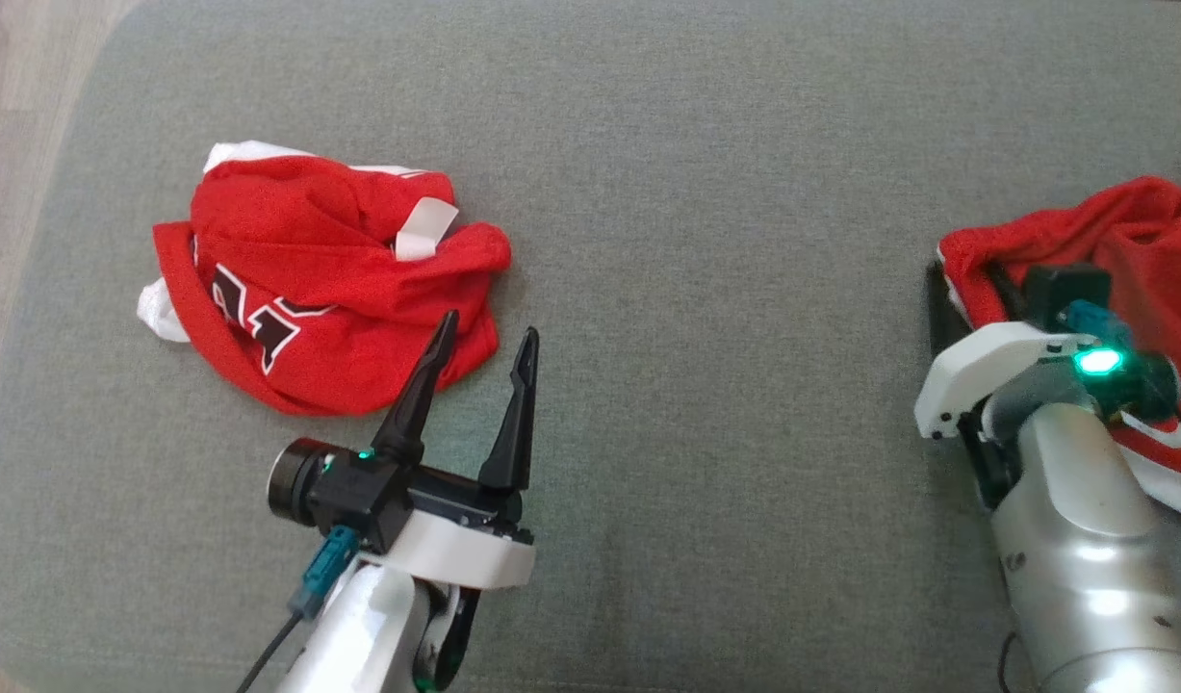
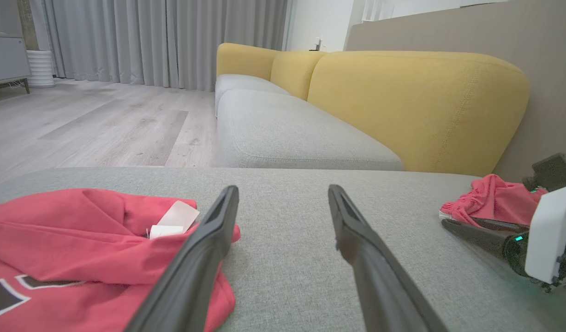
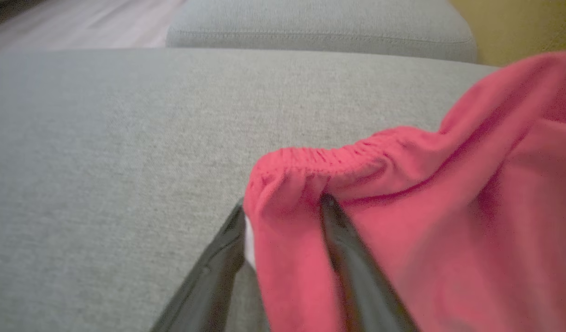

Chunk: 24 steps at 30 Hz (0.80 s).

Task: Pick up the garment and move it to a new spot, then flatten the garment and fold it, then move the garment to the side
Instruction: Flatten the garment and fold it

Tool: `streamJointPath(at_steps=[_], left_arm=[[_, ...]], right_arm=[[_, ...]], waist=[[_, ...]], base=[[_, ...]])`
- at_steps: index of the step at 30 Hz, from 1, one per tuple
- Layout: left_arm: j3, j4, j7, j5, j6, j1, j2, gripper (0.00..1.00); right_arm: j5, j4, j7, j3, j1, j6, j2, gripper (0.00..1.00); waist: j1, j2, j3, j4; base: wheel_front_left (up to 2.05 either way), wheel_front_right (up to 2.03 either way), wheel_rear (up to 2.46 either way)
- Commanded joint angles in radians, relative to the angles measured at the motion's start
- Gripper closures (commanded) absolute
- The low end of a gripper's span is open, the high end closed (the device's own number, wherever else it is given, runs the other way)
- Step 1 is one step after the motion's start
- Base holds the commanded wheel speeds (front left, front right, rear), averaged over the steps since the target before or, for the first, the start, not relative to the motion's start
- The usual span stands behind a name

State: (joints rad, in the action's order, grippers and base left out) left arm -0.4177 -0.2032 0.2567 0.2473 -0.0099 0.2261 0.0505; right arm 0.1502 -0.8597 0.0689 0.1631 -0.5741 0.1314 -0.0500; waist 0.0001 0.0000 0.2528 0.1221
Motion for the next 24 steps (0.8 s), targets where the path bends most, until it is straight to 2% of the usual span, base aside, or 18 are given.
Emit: streamJointPath(at_steps=[1,5,9,16,24], left_arm=[[0.030,0.026,0.005,0.001,-0.002,0.030,0.000,0.00],[0.035,0.020,0.005,-0.002,-0.001,0.028,0.000,0.00],[0.041,0.014,0.005,-0.006,0.000,0.020,0.000,0.00],[0.040,0.014,0.005,-0.008,0.000,0.010,0.000,0.00],[0.044,0.012,0.005,-0.004,0.002,-0.014,0.000,0.00]], right_arm=[[-0.022,0.008,0.026,-0.037,-0.034,-0.001,0.000,1.00],[-0.144,-0.051,0.121,-0.148,-0.065,-0.001,0.000,1.00],[-0.295,-0.052,0.162,-0.330,-0.066,-0.001,0.000,1.00],[-0.520,0.044,0.161,-0.649,-0.023,-0.001,0.000,1.00],[-0.645,0.115,0.123,-0.873,0.013,-0.001,0.000,1.00]], waist=[[-0.0001,0.0000,-0.002,0.000],[-0.0001,0.0000,-0.016,-0.005],[-0.0001,0.0000,-0.036,-0.011],[-0.0001,0.0000,-0.061,-0.009],[-0.0001,0.0000,-0.090,0.004]], base=[[0.00,0.00,0.00],[0.00,0.00,0.00],[0.00,0.00,0.00],[0.00,0.00,0.00],[0.00,0.00,0.00]])
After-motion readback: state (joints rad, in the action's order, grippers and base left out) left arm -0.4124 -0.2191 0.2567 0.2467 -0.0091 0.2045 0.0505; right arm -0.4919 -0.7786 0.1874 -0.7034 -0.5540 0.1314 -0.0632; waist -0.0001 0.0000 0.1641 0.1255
